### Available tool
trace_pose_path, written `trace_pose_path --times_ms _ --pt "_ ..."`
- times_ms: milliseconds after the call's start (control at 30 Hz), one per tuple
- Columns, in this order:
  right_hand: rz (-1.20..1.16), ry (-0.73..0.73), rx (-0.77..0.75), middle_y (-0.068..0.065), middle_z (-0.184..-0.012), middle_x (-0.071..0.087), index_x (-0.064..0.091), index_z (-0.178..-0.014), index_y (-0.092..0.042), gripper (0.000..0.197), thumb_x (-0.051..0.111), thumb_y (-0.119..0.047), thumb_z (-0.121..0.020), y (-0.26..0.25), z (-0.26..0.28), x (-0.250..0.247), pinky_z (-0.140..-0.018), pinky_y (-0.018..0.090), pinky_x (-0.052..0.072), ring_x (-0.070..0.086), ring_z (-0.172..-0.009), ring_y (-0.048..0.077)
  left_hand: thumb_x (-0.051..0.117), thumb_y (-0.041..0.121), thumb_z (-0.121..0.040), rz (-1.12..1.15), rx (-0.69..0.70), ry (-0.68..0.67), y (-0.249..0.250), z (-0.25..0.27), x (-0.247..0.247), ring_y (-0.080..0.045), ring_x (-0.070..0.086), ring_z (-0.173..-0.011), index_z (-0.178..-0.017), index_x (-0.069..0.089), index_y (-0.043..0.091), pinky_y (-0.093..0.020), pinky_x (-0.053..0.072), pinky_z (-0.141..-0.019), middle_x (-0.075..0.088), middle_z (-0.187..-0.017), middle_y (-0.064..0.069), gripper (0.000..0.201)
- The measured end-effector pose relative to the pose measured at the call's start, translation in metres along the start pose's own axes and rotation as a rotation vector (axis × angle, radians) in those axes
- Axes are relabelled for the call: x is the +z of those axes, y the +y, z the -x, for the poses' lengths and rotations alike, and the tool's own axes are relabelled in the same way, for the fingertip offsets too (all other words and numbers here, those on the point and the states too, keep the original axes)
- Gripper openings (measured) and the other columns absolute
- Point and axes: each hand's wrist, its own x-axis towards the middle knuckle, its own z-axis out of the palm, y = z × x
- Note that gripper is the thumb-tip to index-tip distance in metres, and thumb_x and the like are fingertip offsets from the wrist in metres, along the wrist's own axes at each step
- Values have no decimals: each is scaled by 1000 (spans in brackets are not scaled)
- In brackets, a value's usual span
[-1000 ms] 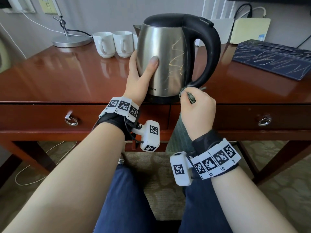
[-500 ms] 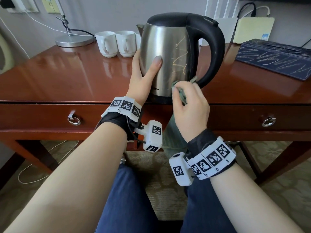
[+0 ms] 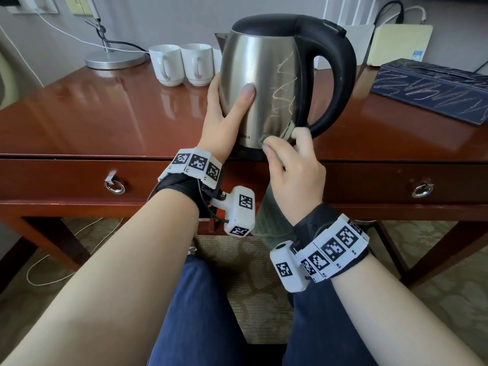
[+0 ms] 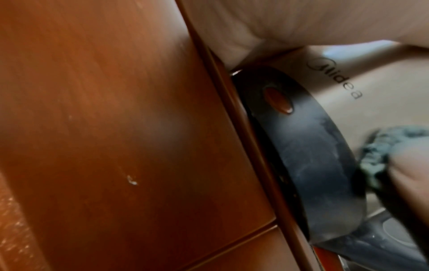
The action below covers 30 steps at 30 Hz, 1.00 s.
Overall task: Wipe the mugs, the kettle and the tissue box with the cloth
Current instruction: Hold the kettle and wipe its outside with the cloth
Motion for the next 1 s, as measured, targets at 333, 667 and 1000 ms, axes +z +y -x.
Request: trace_pose_path --times_ms 333,667,1000 --pt "-8 43 -28 12 -91 54 71 -94 -10 12 61 -16 -90 -4 -24 -8 -46 28 43 49 -61 21 63 62 -74 21 23 0 1 -1 1 -4 48 -130 -150 27 23 -35 38 -114 47 -145 5 93" --pt "-50 26 -14 13 -91 55 70 -93 -8 10 62 -14 -91 4 -6 1 -45 36 49 53 -66 20 63 61 -75 22 37 -2 1 0 1 0 49 -128 -152 28 21 -30 38 -113 49 -143 8 93" --pt "-132 64 118 11 -95 53 66 -96 -7 10 57 -13 -94 10 -13 -6 -63 39 49 51 -76 15 64 63 -72 27 20 2 0 -1 1 0 49 -128 -151 28 22 -32 38 -113 49 -142 8 96"
